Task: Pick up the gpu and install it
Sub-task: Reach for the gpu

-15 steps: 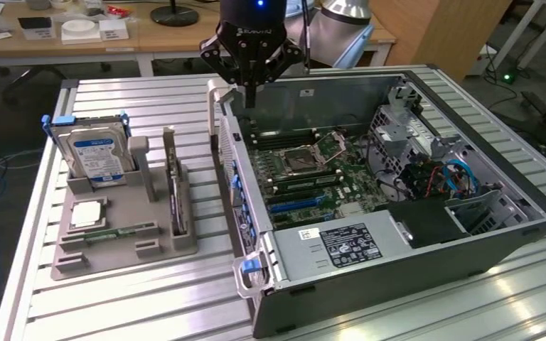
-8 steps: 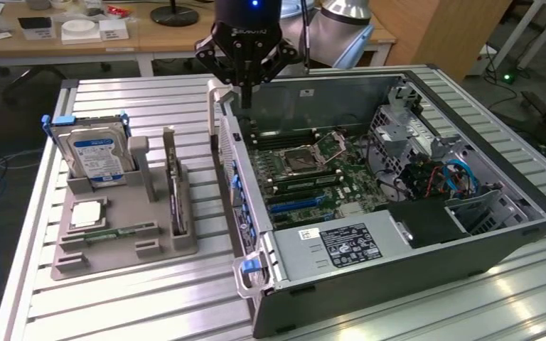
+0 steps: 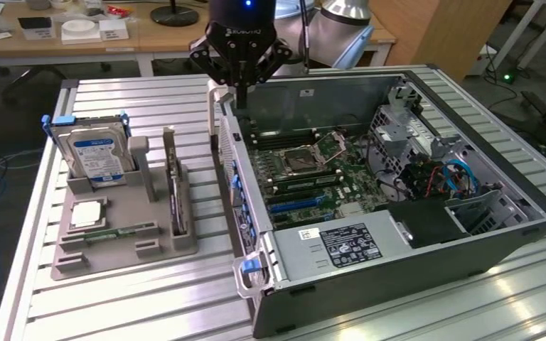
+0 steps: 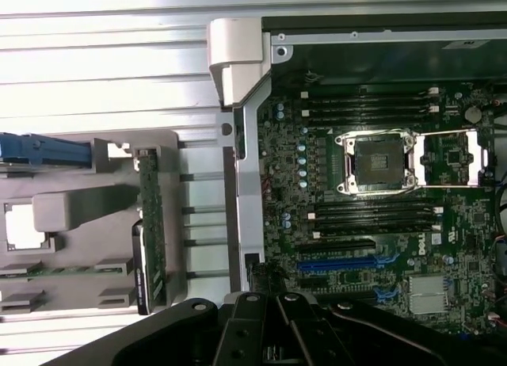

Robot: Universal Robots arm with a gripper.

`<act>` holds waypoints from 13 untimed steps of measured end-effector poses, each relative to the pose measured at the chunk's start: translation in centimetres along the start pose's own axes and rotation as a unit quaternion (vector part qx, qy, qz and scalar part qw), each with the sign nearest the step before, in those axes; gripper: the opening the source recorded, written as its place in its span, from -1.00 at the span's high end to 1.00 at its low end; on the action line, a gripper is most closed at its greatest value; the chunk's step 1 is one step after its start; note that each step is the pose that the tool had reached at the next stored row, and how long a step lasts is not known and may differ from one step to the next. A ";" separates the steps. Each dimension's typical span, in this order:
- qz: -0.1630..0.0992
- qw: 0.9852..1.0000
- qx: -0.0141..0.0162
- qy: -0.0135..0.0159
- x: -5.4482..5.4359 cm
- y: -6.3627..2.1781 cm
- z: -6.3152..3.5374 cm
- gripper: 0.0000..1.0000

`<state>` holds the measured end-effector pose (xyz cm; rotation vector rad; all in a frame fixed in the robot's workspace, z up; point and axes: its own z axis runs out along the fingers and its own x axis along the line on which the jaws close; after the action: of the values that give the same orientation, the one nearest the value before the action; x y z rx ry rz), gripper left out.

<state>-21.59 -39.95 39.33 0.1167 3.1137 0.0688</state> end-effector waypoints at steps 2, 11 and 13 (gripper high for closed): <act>0.000 1.000 0.000 0.000 0.2 -0.02 -0.01 0.79; 0.000 1.000 0.000 0.000 1.1 -0.12 -0.03 0.79; 0.000 1.000 0.000 0.000 1.2 -0.15 -0.04 0.79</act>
<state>-22.84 -40.00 39.33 0.1165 3.1137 0.0688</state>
